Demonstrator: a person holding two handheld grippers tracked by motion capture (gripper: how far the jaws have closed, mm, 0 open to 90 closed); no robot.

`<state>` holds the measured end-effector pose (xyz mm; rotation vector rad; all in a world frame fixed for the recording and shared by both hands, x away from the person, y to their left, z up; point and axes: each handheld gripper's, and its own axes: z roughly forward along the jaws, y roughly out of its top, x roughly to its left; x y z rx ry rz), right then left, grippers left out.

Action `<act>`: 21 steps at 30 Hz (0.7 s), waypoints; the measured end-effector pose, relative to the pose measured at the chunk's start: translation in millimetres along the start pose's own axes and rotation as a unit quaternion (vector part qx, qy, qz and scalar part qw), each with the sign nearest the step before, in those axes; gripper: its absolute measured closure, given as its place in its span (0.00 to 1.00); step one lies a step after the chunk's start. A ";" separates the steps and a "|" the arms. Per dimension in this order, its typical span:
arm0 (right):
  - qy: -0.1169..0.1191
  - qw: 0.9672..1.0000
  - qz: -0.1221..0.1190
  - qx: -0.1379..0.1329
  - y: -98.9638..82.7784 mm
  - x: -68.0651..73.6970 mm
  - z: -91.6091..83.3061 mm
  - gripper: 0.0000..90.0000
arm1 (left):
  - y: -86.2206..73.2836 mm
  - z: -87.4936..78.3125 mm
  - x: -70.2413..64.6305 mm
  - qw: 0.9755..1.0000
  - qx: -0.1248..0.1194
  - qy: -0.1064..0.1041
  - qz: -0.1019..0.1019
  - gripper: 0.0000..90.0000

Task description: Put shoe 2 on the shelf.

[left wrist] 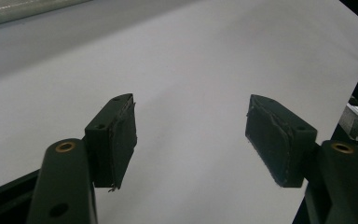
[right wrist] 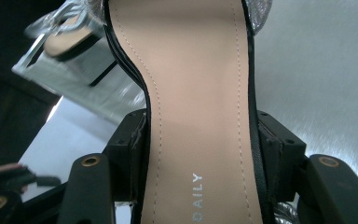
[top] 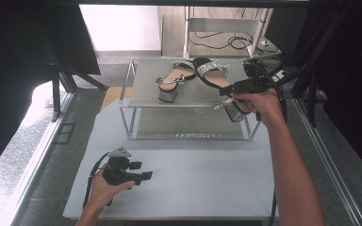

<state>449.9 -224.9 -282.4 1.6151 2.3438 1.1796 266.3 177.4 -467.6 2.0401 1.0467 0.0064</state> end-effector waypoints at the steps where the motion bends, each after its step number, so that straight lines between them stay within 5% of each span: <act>1: -0.006 1.000 0.002 -0.001 4.2 -1.1 2.3 0.47 | 0.1 0.0 0.0 1.000 0.000 0.000 0.000 0.37; 12: -0.058 0.998 0.027 0.005 48.9 -17.7 27.1 0.47 | 0.1 -0.8 1.4 1.000 -0.002 0.000 0.000 0.38; 21: -0.085 0.995 0.060 0.009 60.8 -30.9 52.3 0.47 | -0.2 -1.4 2.1 1.000 -0.004 -0.001 0.000 0.38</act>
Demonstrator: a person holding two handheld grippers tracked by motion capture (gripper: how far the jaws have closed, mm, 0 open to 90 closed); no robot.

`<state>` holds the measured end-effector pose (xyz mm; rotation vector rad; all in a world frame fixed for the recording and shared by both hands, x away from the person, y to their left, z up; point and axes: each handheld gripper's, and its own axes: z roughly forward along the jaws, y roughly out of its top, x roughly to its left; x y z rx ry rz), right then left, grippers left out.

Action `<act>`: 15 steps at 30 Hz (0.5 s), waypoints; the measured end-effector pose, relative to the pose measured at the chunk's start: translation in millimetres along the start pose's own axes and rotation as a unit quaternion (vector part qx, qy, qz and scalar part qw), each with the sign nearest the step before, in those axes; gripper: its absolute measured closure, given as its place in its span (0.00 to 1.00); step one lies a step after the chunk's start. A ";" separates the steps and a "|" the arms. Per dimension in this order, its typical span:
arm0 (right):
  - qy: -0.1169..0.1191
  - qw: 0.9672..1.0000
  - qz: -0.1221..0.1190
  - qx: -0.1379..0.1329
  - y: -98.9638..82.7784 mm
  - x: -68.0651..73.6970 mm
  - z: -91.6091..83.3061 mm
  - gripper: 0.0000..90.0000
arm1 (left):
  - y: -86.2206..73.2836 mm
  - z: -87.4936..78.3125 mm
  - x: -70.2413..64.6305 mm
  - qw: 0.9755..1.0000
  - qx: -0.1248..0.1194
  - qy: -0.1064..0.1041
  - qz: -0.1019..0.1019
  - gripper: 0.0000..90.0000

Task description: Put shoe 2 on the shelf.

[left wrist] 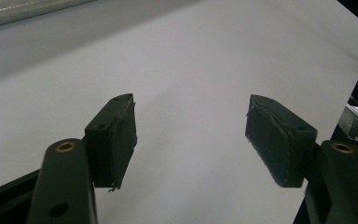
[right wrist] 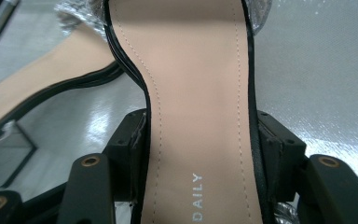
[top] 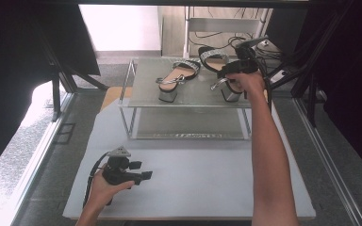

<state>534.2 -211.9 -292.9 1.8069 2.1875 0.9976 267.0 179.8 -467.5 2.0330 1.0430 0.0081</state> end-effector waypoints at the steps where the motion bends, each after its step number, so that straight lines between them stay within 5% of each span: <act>1: -0.004 1.000 0.001 0.004 0.2 0.1 3.6 0.47 | 0.0 -0.4 0.2 1.000 -0.001 0.000 0.000 0.37; 15: -0.082 0.996 0.011 0.039 3.7 11.8 21.9 0.46 | -0.7 -5.5 -2.5 1.000 -0.008 0.005 -0.002 0.37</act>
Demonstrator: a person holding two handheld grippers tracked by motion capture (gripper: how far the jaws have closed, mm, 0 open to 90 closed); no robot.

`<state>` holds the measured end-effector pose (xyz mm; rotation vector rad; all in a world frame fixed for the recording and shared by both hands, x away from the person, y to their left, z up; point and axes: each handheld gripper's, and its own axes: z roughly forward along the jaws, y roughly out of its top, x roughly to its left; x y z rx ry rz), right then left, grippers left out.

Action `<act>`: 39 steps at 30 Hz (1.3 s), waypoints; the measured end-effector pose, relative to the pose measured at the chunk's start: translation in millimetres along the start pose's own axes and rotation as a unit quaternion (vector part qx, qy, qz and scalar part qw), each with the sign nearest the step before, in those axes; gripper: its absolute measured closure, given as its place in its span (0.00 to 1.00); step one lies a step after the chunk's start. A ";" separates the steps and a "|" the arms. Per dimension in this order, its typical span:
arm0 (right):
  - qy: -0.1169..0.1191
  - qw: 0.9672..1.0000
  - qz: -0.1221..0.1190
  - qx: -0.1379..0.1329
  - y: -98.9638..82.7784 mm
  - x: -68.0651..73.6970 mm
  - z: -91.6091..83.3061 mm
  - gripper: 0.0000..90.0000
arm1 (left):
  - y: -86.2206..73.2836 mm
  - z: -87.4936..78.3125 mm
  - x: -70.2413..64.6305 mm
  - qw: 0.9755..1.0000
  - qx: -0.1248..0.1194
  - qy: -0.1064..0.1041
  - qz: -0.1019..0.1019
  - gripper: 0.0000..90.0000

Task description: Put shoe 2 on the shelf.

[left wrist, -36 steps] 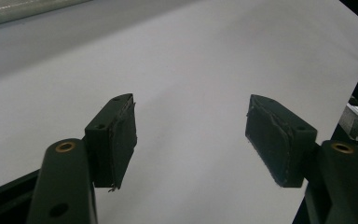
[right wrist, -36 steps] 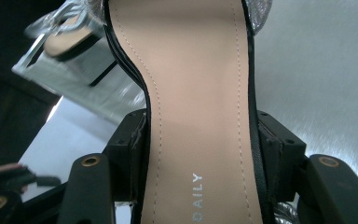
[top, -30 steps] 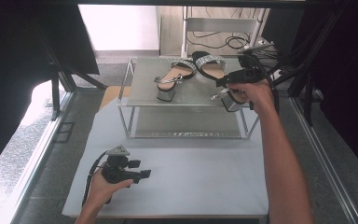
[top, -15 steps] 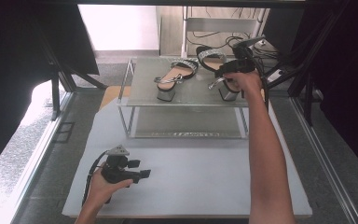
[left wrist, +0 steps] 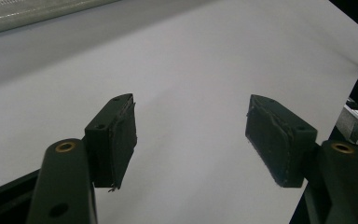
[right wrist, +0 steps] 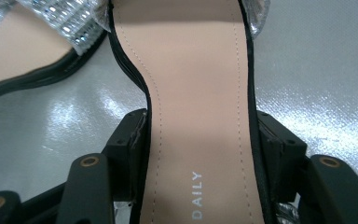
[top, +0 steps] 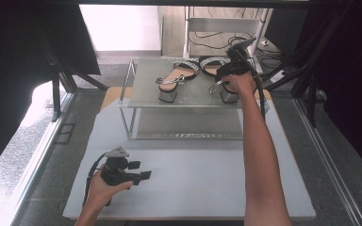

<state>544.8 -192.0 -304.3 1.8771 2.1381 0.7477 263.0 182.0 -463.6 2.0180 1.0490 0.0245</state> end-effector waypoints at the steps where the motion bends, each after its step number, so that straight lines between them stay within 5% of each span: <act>1: -0.012 1.000 0.000 0.004 0.4 0.6 0.8 0.46 | -0.2 0.1 -0.1 1.000 0.000 0.001 0.001 0.37; 10: -0.011 1.000 -0.007 0.017 1.2 0.0 0.9 0.43 | 0.8 -4.5 -2.3 1.000 -0.012 0.010 0.002 0.38; 12: 0.000 1.000 -0.014 0.017 0.1 1.2 -0.9 0.31 | 3.9 -8.1 -5.6 1.000 -0.027 0.014 0.006 0.38; 14: -0.004 0.999 -0.028 -0.027 -3.6 1.7 -10.2 0.30 | 8.3 -11.9 -9.6 0.999 -0.043 0.017 0.011 0.38; 16: 0.024 0.996 -0.030 -0.077 -4.5 0.1 -23.2 0.28 | 12.3 -14.4 -12.6 0.998 -0.055 0.018 0.015 0.37; 20: 0.052 0.991 -0.049 -0.117 -7.7 0.4 -42.8 0.28 | 24.7 -21.0 -12.9 0.997 -0.079 0.022 0.014 0.38; 24: 0.085 0.980 -0.071 -0.165 -18.7 -5.1 -67.6 0.36 | 50.6 -29.5 -11.3 0.994 -0.102 0.036 0.017 0.39; 27: 0.081 0.975 -0.086 -0.191 -32.7 -15.9 -82.8 0.49 | 76.2 -33.7 -3.7 0.992 -0.114 0.057 0.006 0.43; 32: 0.056 0.974 -0.094 -0.196 -56.8 -39.5 -91.1 0.65 | 118.2 -38.3 13.2 0.987 -0.130 0.090 -0.010 0.61; 39: 0.039 0.977 -0.109 -0.179 -80.2 -59.6 -84.2 0.86 | 162.8 -33.3 29.9 0.986 -0.123 0.108 -0.030 0.90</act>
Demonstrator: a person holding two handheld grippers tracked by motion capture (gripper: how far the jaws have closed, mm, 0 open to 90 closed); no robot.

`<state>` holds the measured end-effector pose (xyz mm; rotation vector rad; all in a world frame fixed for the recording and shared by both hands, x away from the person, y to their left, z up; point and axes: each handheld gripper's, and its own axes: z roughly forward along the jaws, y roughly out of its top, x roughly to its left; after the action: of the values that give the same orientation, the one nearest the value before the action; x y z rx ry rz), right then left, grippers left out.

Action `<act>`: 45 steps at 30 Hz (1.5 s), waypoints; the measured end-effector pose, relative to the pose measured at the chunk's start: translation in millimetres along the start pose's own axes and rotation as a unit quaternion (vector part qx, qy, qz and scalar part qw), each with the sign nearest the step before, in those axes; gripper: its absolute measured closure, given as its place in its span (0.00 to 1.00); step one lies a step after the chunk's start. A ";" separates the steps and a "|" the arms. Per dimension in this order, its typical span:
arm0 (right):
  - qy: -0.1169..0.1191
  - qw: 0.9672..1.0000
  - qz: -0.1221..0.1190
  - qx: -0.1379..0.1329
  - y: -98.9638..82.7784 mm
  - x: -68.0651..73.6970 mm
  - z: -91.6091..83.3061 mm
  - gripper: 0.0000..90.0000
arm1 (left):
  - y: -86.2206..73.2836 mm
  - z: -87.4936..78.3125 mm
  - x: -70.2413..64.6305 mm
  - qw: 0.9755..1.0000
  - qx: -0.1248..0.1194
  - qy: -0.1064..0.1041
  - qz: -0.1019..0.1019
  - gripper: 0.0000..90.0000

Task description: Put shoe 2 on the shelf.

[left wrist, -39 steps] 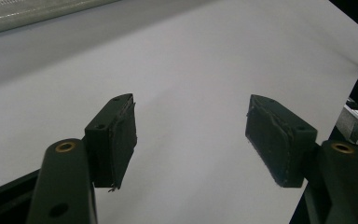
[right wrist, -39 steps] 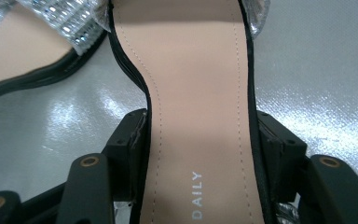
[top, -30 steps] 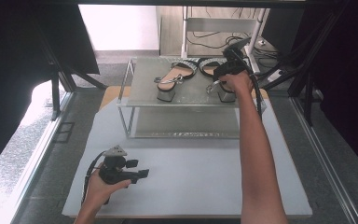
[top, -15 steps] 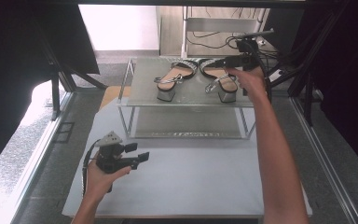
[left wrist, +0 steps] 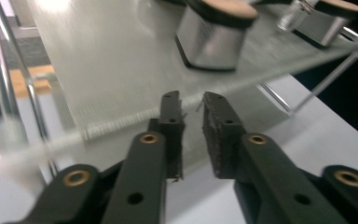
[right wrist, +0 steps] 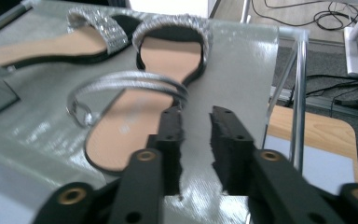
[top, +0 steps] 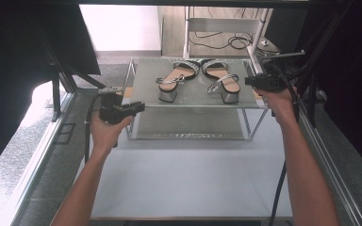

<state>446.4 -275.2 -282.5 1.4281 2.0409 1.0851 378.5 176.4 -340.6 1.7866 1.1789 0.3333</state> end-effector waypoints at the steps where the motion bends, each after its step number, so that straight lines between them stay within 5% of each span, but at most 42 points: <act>1: 0.000 1.000 -0.002 0.005 -2.8 -1.7 0.9 0.89 | 5.5 3.3 0.6 1.000 0.003 0.005 0.002 0.91; 9: -0.009 0.999 -0.027 0.035 -23.8 0.6 21.1 0.99 | 30.6 42.8 4.5 0.999 0.028 0.030 -0.013 0.95; 16: 0.007 0.999 -0.036 0.036 -30.4 10.4 33.4 1.00 | 37.0 68.3 4.1 0.999 0.039 0.017 -0.028 0.95; 22: 0.015 0.999 -0.034 0.032 -32.6 12.9 33.4 1.00 | 41.0 76.2 -3.2 0.998 0.053 0.020 -0.009 0.97; 31: 0.056 0.997 -0.049 0.028 -36.1 34.6 37.0 1.00 | 40.5 86.5 -31.0 0.999 0.054 -0.008 0.006 0.98; 45: 0.071 0.995 -0.064 0.026 -36.5 55.9 42.9 1.00 | 43.5 103.1 -63.7 0.998 0.058 -0.027 0.026 0.96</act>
<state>433.9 -214.6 -332.3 1.2572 2.2410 1.1163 438.4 62.5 -343.1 1.9179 1.1362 0.2486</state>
